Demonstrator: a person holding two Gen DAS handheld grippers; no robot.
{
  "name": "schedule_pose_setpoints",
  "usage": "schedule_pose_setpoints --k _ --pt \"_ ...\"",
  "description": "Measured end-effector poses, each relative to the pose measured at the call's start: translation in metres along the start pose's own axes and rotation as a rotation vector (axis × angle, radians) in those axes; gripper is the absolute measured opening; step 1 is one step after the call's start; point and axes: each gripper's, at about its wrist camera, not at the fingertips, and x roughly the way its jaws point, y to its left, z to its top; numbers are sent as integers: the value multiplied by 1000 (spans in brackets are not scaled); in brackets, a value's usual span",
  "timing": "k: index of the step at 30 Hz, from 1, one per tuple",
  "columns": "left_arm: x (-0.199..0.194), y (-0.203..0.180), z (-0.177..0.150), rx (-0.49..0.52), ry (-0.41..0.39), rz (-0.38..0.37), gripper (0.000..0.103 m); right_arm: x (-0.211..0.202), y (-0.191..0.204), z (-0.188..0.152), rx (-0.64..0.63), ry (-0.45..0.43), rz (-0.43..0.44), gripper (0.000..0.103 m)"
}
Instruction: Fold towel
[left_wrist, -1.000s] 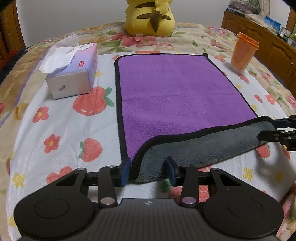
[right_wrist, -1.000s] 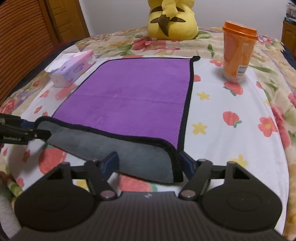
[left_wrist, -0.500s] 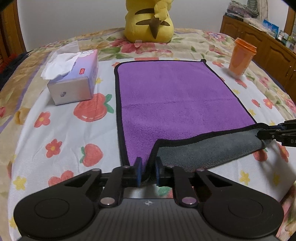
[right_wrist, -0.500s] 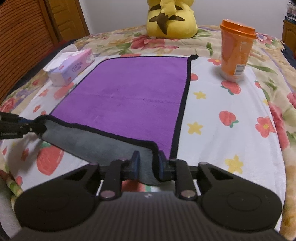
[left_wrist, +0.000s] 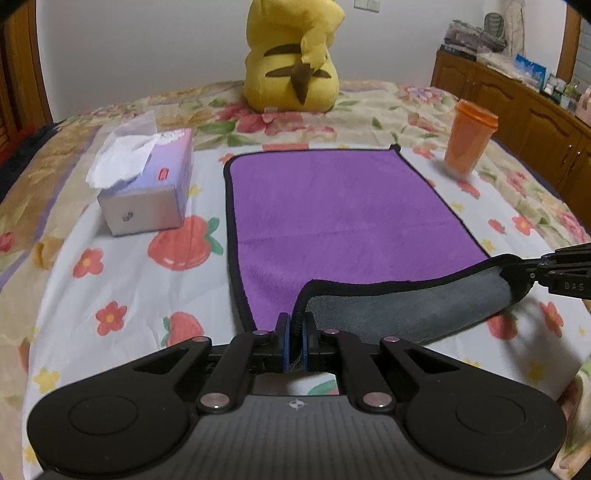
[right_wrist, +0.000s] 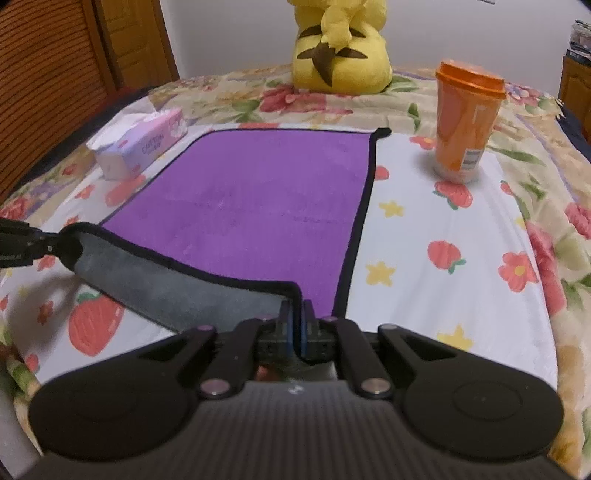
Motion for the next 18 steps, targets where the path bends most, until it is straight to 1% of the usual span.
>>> schedule_pose_setpoints --k 9,18 --pt "-18 -1 11 -17 -86 -8 9 -12 0 9 1 -80 12 5" --pt "-22 -1 17 -21 -128 -8 9 -19 -3 18 -2 -143 32 5"
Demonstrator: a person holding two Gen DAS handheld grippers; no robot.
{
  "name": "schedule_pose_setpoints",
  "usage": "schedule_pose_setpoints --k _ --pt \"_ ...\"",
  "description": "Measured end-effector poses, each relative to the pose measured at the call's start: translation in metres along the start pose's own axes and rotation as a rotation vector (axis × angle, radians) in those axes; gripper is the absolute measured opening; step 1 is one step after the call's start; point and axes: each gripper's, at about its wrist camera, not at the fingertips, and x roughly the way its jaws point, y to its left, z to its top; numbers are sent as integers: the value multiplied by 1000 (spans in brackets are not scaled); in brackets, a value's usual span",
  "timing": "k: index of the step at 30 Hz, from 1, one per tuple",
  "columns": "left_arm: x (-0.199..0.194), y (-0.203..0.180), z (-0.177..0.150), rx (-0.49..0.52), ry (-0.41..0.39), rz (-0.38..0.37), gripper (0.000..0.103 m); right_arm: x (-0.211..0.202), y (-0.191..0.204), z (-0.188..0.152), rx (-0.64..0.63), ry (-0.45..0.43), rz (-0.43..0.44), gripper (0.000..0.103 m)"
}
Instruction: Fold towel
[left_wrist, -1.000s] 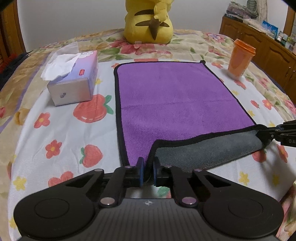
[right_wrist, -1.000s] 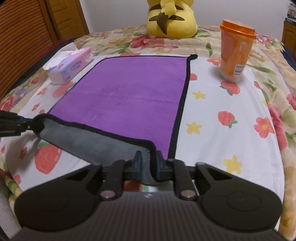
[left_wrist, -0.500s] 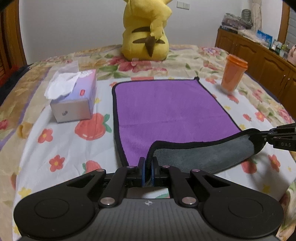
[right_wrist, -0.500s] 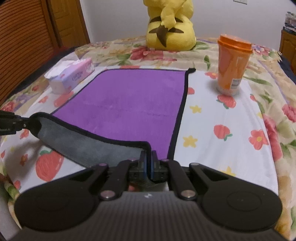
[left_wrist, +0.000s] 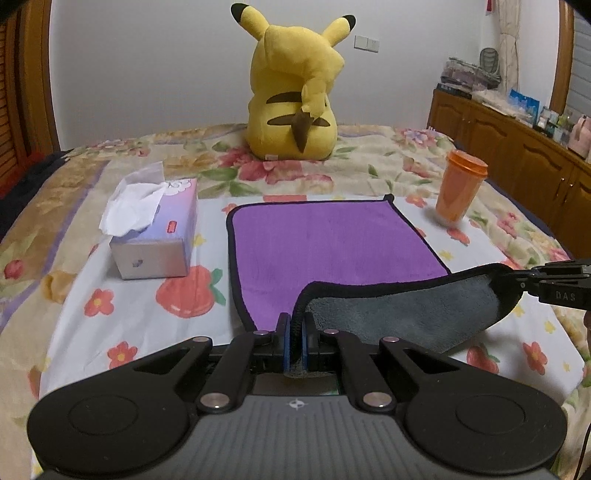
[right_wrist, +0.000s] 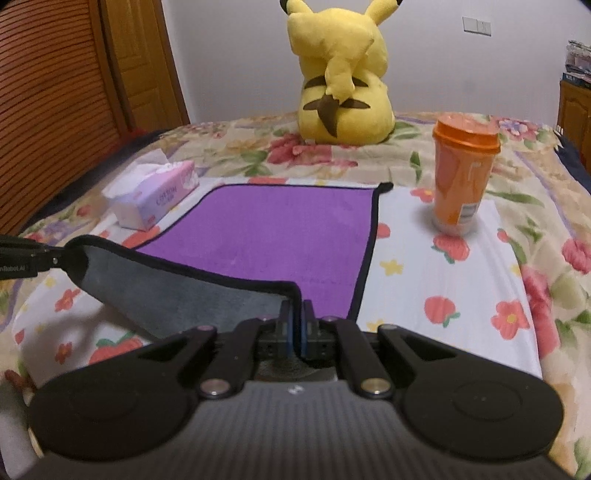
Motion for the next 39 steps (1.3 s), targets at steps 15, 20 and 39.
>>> schedule_pose_setpoints --k 15,20,39 --pt "12 2 7 3 -22 5 9 6 -2 12 -28 -45 20 5" --pt "15 5 12 0 -36 5 9 7 -4 15 -34 -72 22 4" --pt "36 10 22 18 -53 19 8 29 -13 18 -57 -62 8 4"
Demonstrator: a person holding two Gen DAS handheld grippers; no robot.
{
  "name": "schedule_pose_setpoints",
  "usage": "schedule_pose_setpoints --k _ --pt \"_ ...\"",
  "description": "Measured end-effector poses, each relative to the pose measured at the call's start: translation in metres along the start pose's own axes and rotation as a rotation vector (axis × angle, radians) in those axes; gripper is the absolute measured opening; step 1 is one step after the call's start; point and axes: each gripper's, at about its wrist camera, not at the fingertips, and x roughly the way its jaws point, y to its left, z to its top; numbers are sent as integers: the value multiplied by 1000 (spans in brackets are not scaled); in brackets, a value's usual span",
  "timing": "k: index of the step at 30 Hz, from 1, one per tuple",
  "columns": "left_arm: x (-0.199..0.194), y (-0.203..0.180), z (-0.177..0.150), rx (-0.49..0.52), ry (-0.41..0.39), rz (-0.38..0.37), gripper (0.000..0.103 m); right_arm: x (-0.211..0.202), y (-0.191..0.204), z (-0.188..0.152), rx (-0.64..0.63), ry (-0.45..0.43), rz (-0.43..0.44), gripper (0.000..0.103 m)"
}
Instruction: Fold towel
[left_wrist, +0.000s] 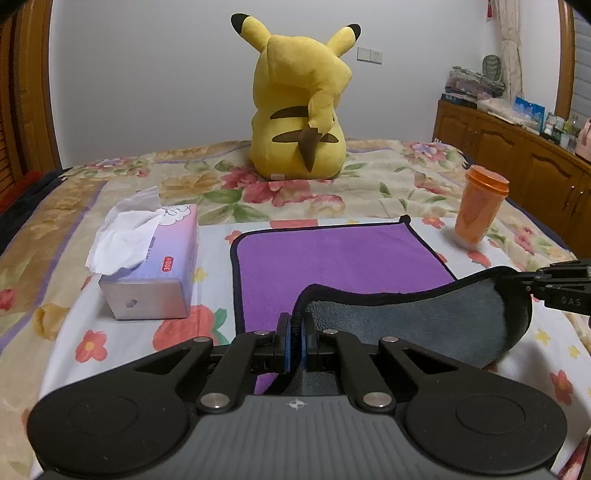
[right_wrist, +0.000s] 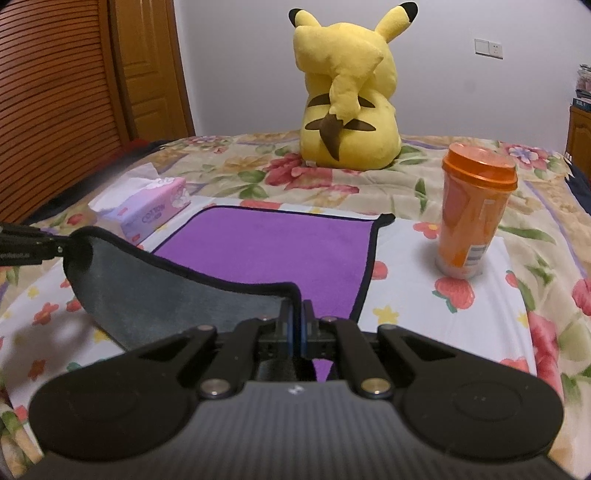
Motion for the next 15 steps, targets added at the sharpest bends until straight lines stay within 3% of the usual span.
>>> schedule_pose_setpoints --k 15 --pt "28 1 1 42 24 9 8 18 -5 1 -21 11 -8 4"
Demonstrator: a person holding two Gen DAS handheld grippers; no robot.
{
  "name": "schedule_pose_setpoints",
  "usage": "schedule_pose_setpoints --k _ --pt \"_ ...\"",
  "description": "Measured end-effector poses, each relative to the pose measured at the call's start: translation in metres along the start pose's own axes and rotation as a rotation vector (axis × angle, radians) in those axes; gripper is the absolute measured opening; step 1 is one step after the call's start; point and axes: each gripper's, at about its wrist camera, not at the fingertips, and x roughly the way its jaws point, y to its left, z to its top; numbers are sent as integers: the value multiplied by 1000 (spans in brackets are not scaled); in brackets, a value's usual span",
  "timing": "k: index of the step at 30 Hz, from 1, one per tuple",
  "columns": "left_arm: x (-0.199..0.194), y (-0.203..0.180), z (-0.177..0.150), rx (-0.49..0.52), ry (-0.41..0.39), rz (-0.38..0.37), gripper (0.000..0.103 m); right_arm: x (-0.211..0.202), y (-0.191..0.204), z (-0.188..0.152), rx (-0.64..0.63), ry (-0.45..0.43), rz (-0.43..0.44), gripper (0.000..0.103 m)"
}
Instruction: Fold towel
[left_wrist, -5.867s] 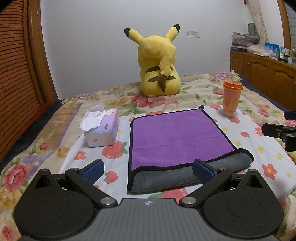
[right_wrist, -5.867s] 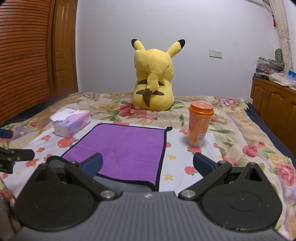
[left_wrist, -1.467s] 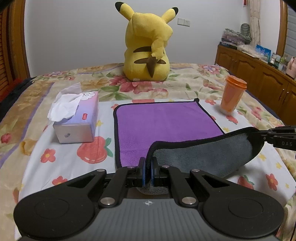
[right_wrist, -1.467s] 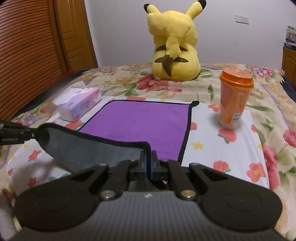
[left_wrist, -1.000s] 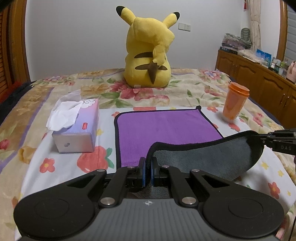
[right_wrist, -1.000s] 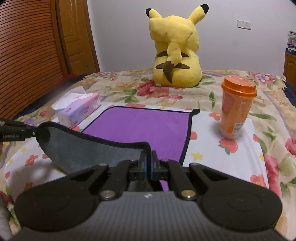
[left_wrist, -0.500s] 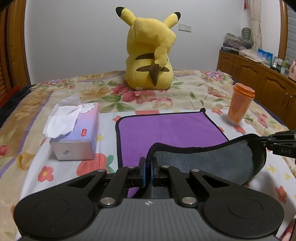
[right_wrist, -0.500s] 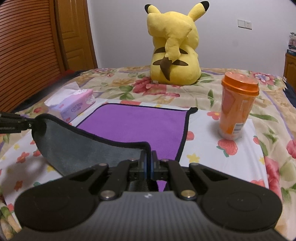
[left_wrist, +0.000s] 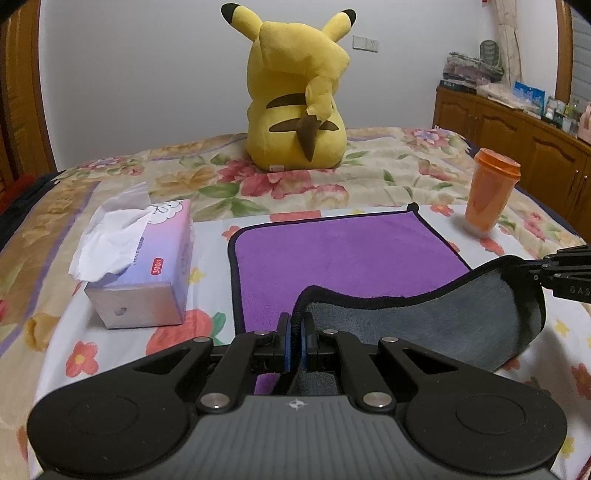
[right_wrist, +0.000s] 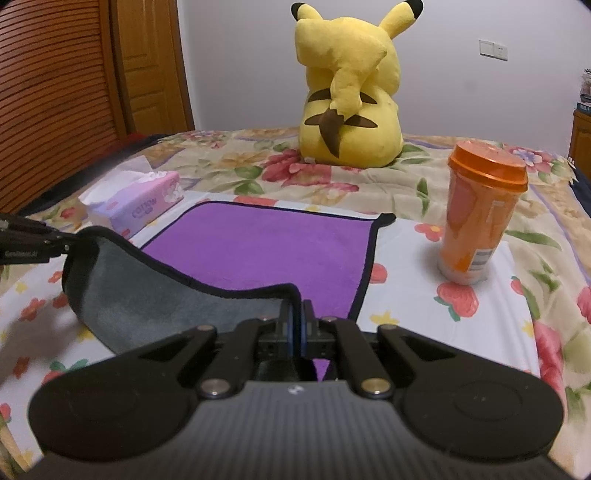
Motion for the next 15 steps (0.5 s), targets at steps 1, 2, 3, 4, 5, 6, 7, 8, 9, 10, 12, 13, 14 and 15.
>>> schedule_pose_setpoints --k 1,2,3,4,5,6,7,8,9,10,12,13,14,15 --pt "1 0 0 3 0 0 8 1 -1 0 2 0 0 4" --pt "3 0 1 5 0 -1 8 1 -2 1 5 -1 1 4" --pt "3 0 2 8 -1 -2 8 2 -3 1 7 -2 1 4" --pt "4 0 2 9 -3 -1 8 2 -3 2 8 -5 0 4" --pt "4 0 3 10 -4 -3 8 2 -4 2 10 -8 1 4" --pt "5 1 4 9 -7 -8 8 2 -5 3 11 -11 1 4" --pt "5 1 5 8 -10 -10 8 3 -5 4 11 -15 1 4" --pt "6 1 6 6 -12 -10 8 3 -6 5 10 -17 2 4" --pt "7 1 7 4 -12 -10 8 3 -6 5 9 -18 1 4" --pt "8 2 7 5 -11 -9 8 4 -6 6 9 -20 0 4" --pt "9 2 8 9 -13 -8 8 4 -7 7 9 -23 -3 4" --pt "10 3 9 9 -14 -8 8 5 -7 7 8 -24 -3 4" --pt "11 4 9 8 -15 -8 8 5 -7 7 8 -24 -2 4" --pt "12 5 11 8 -17 -7 8 5 -7 8 8 -25 -3 4"
